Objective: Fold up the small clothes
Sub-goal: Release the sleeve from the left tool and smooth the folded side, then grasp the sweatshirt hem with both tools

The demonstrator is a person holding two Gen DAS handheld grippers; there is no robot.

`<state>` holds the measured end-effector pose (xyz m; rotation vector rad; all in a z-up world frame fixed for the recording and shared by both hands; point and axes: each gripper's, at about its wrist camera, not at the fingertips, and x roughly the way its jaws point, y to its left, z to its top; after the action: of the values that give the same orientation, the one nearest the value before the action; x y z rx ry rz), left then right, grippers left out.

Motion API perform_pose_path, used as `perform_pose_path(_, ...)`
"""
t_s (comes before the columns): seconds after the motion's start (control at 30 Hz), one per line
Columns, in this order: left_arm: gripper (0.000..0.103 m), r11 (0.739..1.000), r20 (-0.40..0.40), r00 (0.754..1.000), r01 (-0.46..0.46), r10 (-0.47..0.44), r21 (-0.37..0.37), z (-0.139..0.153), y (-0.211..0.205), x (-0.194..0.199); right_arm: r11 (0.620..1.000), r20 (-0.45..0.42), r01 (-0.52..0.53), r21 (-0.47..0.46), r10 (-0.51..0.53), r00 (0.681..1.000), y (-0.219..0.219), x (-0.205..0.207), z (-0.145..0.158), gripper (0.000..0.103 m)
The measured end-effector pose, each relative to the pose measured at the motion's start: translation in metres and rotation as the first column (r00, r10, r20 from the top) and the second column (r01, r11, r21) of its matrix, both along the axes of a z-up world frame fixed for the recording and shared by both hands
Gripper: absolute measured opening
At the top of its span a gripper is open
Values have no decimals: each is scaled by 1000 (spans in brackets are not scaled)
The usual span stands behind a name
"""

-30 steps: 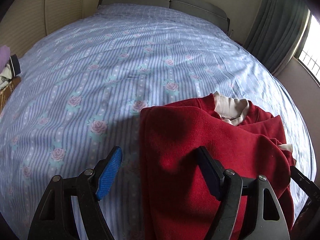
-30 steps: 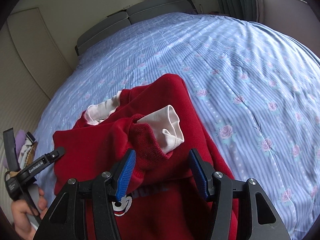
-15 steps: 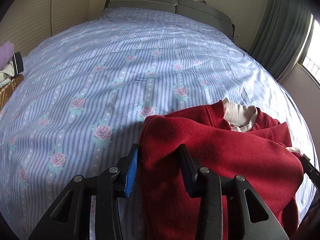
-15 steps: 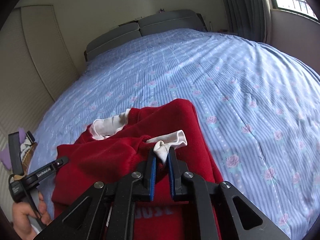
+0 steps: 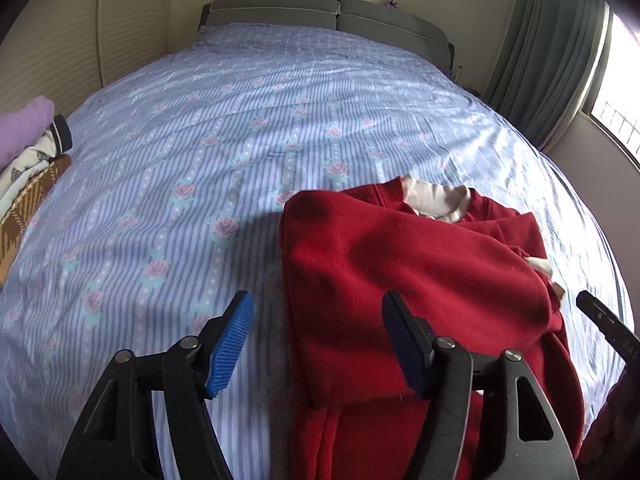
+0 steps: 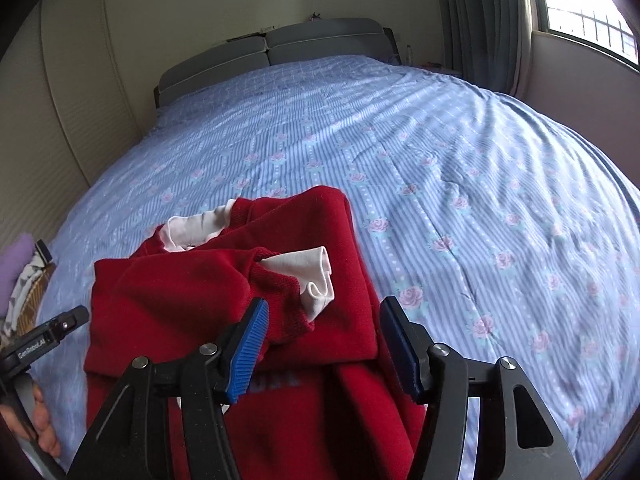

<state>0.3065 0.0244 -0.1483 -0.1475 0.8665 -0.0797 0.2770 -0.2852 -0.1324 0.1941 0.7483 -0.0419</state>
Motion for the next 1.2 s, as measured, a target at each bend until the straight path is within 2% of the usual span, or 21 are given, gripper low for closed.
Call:
perform_pose_path(0.13, 70, 1000, 5, 1000, 5, -5, 15, 7, -7, -56, 1000, 18, 1, -12, 0, 1000, -8, -39, 15, 59)
perform_pose_path(0.27, 71, 1000, -26, 1000, -13, 12, -18, -2, -7, -106, 1000, 14, 1, -20, -1, 1000, -19, -82, 20, 59)
perform_pose_path(0.4, 71, 999, -56, 998, -19, 17, -29, -18, -9, -149, 999, -17, -4, -42, 3, 1000, -28, -120, 14, 59)
perform_pose_path(0.53, 71, 997, -84, 996, -48, 43, -56, -37, -8, -176, 999, -75, -3, -50, -1, 997, -37, -147, -3, 59)
perform_pose_path(0.77, 70, 996, -90, 995, -50, 43, -69, -58, -13, -198, 1000, -175, 19, 18, -15, 984, -51, -164, -36, 59)
perform_pose_path(1.07, 68, 993, -116, 992, -52, 39, -107, -74, -8, -205, 997, -256, -30, 74, 48, 966, -41, -167, -56, 58)
perform_pose_path(1.2, 61, 994, -118, 992, -50, 38, -101, -76, -9, -207, 993, -279, -36, 109, 65, 958, -39, -165, -63, 57)
